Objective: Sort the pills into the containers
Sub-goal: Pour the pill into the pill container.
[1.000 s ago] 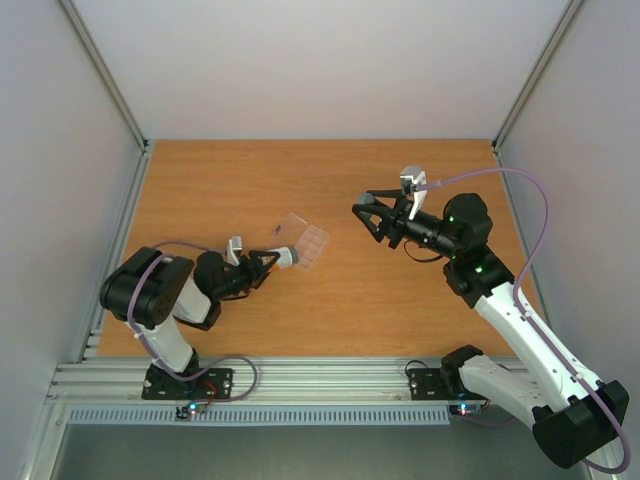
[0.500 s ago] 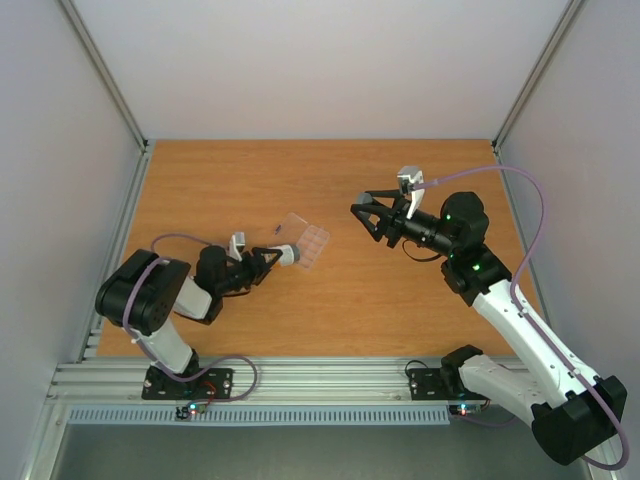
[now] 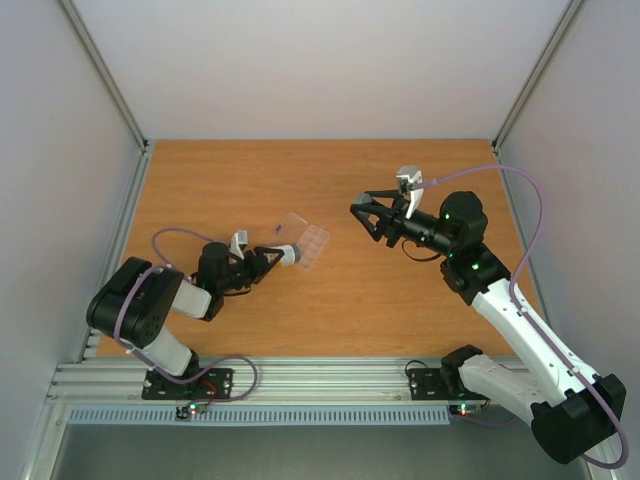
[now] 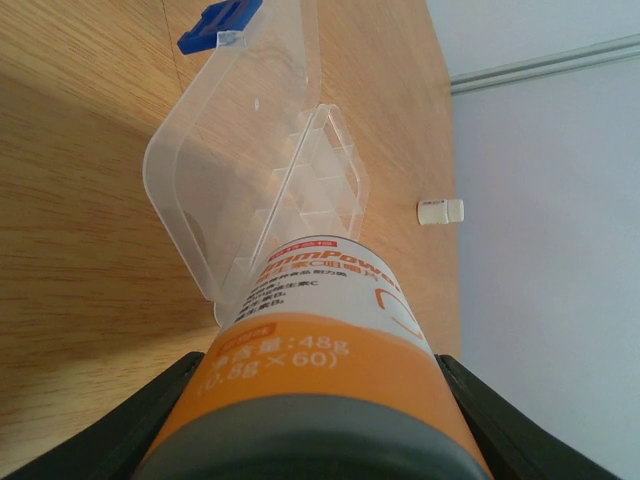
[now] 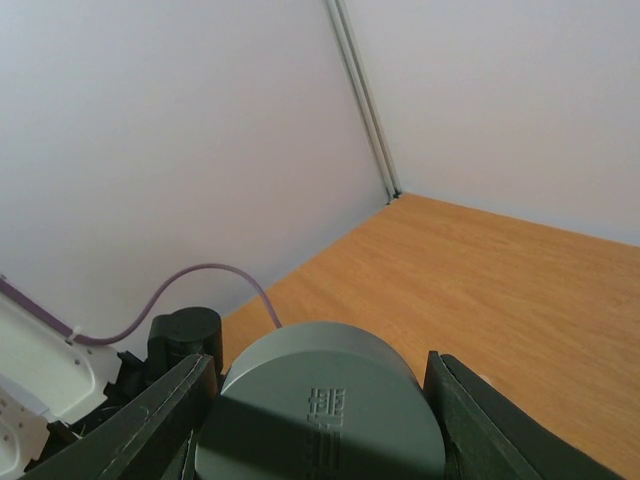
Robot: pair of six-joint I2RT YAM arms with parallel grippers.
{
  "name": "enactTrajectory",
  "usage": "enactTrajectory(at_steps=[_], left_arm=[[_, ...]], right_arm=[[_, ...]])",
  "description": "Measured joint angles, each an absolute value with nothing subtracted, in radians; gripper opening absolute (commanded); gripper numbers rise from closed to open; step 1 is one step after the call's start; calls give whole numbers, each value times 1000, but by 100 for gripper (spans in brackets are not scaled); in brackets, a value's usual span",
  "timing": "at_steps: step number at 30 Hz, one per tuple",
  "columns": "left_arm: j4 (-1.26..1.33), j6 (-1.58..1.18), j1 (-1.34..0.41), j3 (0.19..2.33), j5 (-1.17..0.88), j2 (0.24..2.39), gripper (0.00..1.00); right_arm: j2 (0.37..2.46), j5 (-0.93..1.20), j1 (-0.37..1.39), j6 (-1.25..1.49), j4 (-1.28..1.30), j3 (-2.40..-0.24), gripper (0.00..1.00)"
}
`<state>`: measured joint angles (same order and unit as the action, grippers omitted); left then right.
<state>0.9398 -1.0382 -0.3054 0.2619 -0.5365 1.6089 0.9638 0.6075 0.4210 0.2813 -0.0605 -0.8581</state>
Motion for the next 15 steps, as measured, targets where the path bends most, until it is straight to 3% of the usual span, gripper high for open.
enactTrajectory(at_steps=[15], left_arm=[[829, -978, -340, 288, -488, 1556, 0]], right_arm=[[964, 620, 421, 281, -60, -848, 22]])
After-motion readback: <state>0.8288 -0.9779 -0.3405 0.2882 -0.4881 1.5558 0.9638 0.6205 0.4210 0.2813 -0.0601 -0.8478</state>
